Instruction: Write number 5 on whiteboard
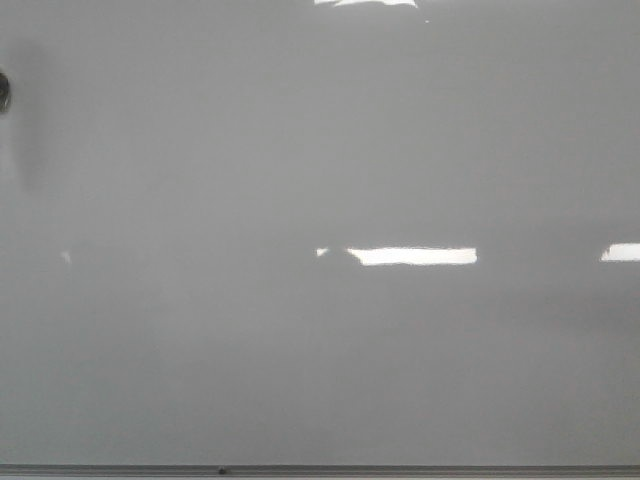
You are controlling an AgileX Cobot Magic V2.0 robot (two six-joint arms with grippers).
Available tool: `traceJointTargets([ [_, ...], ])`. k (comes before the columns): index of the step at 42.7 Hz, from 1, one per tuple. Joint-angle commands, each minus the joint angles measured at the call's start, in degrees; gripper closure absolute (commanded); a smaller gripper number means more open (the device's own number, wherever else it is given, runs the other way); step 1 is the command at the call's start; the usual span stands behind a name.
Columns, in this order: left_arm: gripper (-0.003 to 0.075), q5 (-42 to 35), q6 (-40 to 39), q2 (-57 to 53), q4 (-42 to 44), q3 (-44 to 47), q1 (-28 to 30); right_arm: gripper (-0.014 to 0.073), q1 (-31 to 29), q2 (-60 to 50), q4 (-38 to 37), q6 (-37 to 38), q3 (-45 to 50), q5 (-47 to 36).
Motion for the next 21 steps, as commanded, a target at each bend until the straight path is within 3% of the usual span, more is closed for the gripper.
traceJointTargets([
  [1, 0.0741, -4.5, -0.6, -0.8, -0.3, 0.3, 0.1, 0.0648, 0.0, -1.1, -0.5, 0.2, -0.9, -4.6],
  [13, 0.0741, -8.3, -0.6, -0.7, -2.8, -3.9, 0.1, 0.0648, 0.0, -1.1, -0.5, 0.2, -3.9, -6.5],
  [21, 0.0741, -3.6, -0.6, 0.0, -3.4, -14.4, 0.1, 0.0648, 0.0, -0.6, -0.5, 0.2, -13.9, 2.7],
])
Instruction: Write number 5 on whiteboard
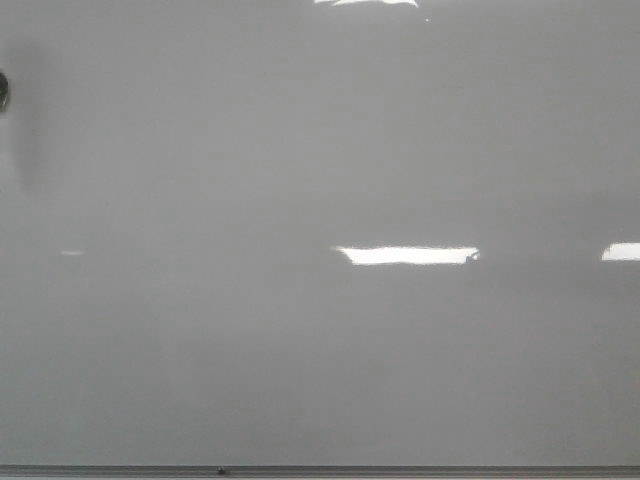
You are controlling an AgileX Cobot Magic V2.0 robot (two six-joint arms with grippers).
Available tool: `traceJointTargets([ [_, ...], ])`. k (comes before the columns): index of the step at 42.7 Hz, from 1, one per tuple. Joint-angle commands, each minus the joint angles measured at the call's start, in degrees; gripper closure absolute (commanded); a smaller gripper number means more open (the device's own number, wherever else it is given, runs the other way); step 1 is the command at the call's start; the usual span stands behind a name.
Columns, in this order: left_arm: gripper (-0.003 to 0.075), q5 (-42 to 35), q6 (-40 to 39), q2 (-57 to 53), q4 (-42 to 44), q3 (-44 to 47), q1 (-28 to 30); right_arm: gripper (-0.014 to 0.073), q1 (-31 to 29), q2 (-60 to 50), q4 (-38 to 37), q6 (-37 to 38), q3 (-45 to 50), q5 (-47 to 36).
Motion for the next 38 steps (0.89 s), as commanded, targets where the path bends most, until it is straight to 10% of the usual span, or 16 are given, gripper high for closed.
traceJointTargets([
  [1, 0.0741, -0.6, -0.6, 0.4, -0.8, -8.4, 0.1, 0.0648, 0.0, -0.2, -0.5, 0.2, -8.2, 1.9],
  [18, 0.0741, 23.0, -0.6, 16.4, -1.1, -32.9, 0.1, 0.0648, 0.0, 14.2, -0.5, 0.2, -28.1, 21.7],
  [38, 0.0741, 30.2, -0.6, 27.9, -1.2, -33.2, 0.1, 0.0648, 0.0, 30.7, -0.5, 0.2, -27.7, 24.9],
])
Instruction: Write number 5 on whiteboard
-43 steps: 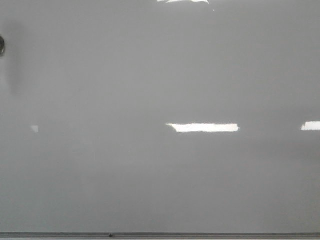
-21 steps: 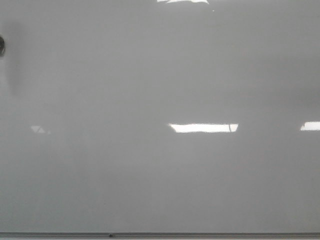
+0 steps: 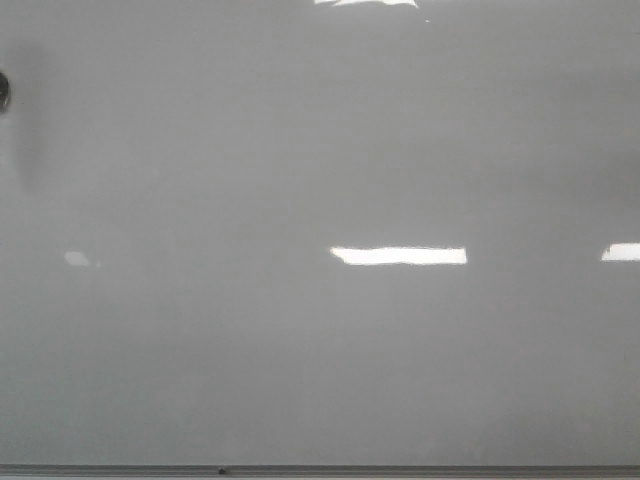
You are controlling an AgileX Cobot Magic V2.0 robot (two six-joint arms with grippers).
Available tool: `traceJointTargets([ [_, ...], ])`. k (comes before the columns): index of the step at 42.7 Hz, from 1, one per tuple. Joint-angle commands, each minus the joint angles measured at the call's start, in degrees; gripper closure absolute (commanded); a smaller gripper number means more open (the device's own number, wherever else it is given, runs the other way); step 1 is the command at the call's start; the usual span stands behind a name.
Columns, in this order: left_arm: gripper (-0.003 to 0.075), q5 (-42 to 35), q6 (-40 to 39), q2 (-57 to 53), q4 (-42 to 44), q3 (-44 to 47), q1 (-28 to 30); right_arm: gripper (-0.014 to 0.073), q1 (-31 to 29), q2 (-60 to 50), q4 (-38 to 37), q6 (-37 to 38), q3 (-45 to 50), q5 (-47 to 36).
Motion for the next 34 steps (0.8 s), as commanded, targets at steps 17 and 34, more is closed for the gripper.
traceJointTargets([
  [17, 0.0621, -3.3, -0.6, 9.8, -0.7, -1.5, 0.1, 0.0508, 0.0, 7.9, -0.5, -1.8, -0.6, -3.6],
  [34, 0.0168, -10.3, -0.6, 19.5, -2.1, -2.0, 0.1, 0.0, 0.0, 7.9, -0.5, -2.0, -0.6, -3.5],
])
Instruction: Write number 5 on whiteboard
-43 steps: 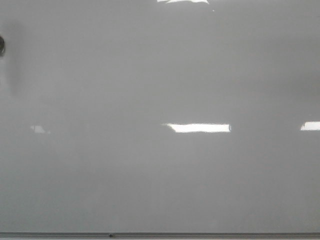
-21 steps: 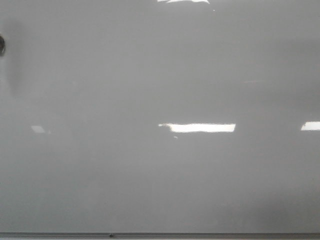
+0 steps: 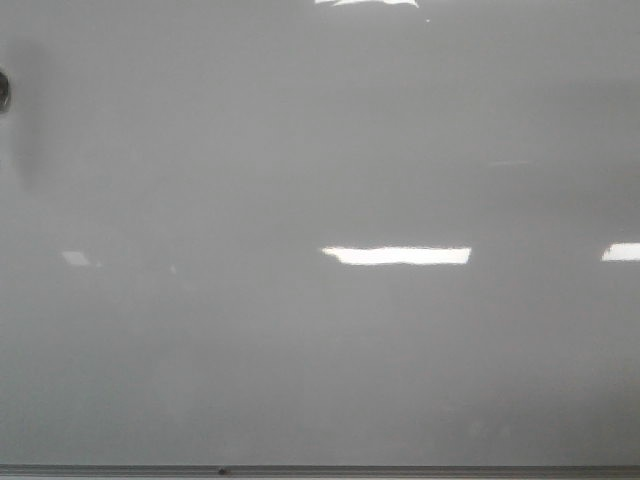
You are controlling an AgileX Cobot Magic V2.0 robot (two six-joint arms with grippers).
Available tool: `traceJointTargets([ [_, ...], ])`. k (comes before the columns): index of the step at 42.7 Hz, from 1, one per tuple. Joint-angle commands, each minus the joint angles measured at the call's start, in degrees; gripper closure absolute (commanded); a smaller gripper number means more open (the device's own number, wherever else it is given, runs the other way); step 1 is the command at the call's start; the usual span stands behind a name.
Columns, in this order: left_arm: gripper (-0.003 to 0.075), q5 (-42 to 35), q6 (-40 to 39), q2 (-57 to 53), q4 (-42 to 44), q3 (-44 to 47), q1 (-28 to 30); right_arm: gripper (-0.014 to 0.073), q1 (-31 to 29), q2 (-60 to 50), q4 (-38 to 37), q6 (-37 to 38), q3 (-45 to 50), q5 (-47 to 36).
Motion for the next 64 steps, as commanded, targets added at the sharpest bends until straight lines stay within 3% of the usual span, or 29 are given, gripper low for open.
traceJointTargets([
  [1, 0.0168, -6.7, -0.6, 2.9, -2.0, -2.1, 0.1, 0.0, 0.0, 0.4, -0.5, -0.8, -1.6, -3.9],
  [15, 0.0177, -12.4, -0.6, 14.2, -6.8, -3.6, 0.1, 0.0, 0.0, 0.4, -0.5, -0.8, -1.6, -3.7],
  [51, 0.0183, -19.3, -0.4, 37.6, -5.5, -15.2, -2.0, 0.0, 0.0, 0.4, -0.5, -0.7, -1.6, -3.7],
  [57, 0.0279, -21.8, -0.4, 39.2, -5.5, -15.2, -2.9, 0.0, 0.0, 0.4, -0.5, -0.7, -1.6, -3.7],
  [64, 0.0507, -21.9, -0.4, 39.8, -5.5, -15.3, -3.5, 0.0, 0.0, 0.4, -0.5, -0.7, -1.6, -3.7],
])
